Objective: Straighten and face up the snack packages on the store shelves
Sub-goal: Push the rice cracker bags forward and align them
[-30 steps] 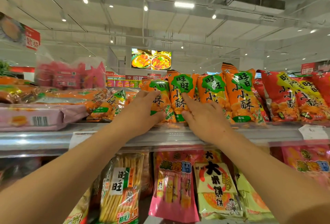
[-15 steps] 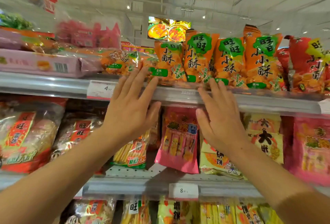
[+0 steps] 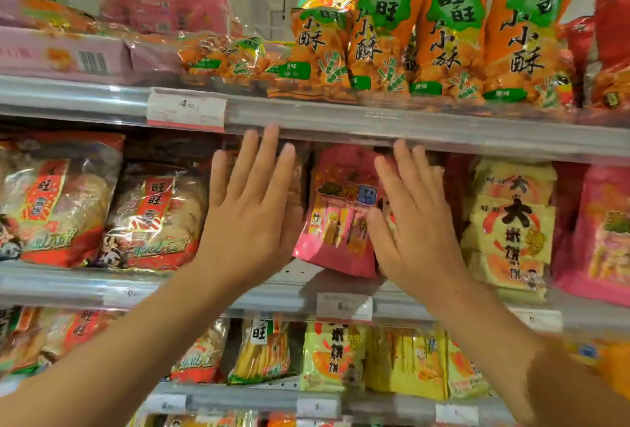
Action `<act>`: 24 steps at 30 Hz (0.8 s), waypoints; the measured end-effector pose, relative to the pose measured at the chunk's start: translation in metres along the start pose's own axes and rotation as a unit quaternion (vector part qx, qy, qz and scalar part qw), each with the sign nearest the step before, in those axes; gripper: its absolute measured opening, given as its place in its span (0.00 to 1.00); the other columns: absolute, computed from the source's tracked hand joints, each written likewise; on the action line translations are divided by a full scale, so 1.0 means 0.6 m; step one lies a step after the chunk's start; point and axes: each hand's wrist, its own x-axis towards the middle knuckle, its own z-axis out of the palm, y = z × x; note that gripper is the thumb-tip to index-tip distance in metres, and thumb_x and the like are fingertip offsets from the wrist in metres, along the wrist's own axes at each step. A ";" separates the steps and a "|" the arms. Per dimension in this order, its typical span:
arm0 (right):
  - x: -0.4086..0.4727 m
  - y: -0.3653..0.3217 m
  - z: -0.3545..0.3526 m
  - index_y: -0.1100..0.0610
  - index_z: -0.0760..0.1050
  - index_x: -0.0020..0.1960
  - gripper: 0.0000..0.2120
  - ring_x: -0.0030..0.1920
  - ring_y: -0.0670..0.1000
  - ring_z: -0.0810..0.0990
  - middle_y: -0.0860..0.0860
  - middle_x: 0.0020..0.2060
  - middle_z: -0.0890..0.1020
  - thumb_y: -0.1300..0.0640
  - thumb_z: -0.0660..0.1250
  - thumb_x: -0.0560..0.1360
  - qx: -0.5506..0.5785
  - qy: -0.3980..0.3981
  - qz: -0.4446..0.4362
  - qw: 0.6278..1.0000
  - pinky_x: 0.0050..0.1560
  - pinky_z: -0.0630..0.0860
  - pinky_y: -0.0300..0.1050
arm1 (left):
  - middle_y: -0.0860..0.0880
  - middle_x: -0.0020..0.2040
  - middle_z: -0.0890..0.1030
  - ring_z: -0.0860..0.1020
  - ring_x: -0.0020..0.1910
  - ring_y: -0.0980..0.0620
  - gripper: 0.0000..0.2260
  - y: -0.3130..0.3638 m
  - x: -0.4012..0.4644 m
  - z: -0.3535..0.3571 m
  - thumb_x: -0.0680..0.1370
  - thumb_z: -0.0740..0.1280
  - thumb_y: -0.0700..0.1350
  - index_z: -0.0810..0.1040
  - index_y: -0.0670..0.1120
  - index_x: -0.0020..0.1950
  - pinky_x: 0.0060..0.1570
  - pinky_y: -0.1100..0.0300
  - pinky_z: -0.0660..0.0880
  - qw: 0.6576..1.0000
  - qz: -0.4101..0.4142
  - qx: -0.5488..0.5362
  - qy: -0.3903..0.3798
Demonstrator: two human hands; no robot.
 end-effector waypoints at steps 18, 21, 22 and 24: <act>-0.277 0.104 0.069 0.52 0.53 0.78 0.28 0.78 0.56 0.50 0.51 0.78 0.52 0.44 0.49 0.80 -0.134 -0.244 0.131 0.952 0.73 0.48 0.59 | 0.41 0.78 0.58 0.56 0.77 0.40 0.31 0.109 -0.200 0.146 0.79 0.54 0.61 0.61 0.46 0.78 0.72 0.37 0.54 0.959 0.041 0.016 -0.278; -0.276 0.101 0.065 0.53 0.58 0.77 0.29 0.78 0.55 0.53 0.52 0.78 0.57 0.45 0.53 0.79 -0.135 -0.237 0.133 0.953 0.72 0.51 0.59 | 0.40 0.78 0.60 0.58 0.77 0.39 0.32 0.114 -0.198 0.139 0.78 0.55 0.62 0.64 0.45 0.77 0.71 0.36 0.55 0.959 0.031 0.001 -0.283; -0.276 0.101 0.064 0.53 0.59 0.77 0.29 0.78 0.55 0.55 0.52 0.78 0.58 0.45 0.54 0.79 -0.133 -0.236 0.131 0.954 0.72 0.52 0.59 | 0.40 0.78 0.61 0.59 0.76 0.38 0.31 0.118 -0.197 0.137 0.78 0.55 0.61 0.66 0.44 0.76 0.71 0.36 0.54 0.959 0.024 -0.007 -0.283; -0.276 0.101 0.061 0.53 0.58 0.78 0.29 0.78 0.54 0.54 0.51 0.78 0.57 0.45 0.55 0.79 -0.128 -0.242 0.128 0.953 0.73 0.52 0.58 | 0.40 0.77 0.62 0.59 0.76 0.39 0.31 0.129 -0.191 0.132 0.77 0.55 0.61 0.68 0.44 0.75 0.72 0.37 0.52 0.961 0.000 -0.030 -0.276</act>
